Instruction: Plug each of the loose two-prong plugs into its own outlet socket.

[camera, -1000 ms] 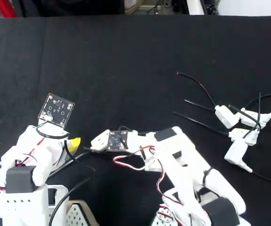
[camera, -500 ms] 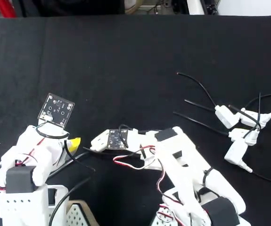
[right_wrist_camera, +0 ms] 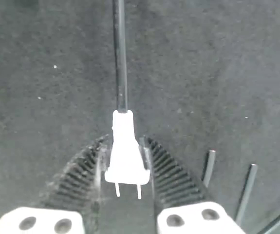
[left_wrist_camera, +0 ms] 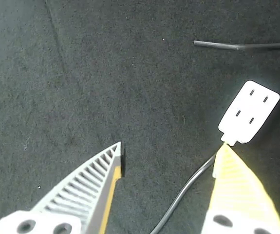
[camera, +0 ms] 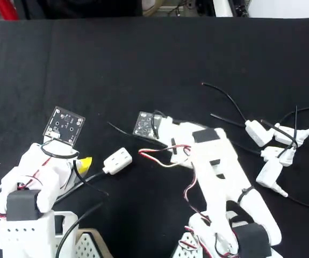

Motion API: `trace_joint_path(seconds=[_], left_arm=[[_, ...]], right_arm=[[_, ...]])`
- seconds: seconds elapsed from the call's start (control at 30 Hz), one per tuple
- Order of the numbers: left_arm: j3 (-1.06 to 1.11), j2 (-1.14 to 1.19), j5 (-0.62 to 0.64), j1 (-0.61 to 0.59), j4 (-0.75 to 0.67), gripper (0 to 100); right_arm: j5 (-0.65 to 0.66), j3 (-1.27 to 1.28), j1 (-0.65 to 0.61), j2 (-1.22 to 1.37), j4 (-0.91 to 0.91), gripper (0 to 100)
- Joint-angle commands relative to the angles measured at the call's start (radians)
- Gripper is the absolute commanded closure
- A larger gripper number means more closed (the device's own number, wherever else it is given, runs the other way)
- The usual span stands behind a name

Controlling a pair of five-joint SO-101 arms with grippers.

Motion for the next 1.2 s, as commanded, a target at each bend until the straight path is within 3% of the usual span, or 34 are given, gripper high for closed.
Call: trace_joint_path(seconds=[0.0,0.23,0.5,0.9,1.17], left_arm=[[-0.01,-0.009,0.0,0.004,0.009,70],[-0.01,-0.009,0.0,0.004,0.009,70],[-0.004,-0.009,0.0,0.002,0.009,70],[-0.001,-0.009,0.0,0.002,0.009,70],[-0.001,-0.009,0.0,0.002,0.009,70]], right_arm=[[0.014,-0.035,0.031,-0.001,-0.077,98.6],[0.014,0.124,0.095,-0.001,-0.267,92.6],[0.014,0.206,0.095,-0.008,-0.275,86.1],[0.012,-0.073,0.095,-0.007,0.074,86.0],[-0.015,-0.128,0.101,0.03,0.098,82.7]])
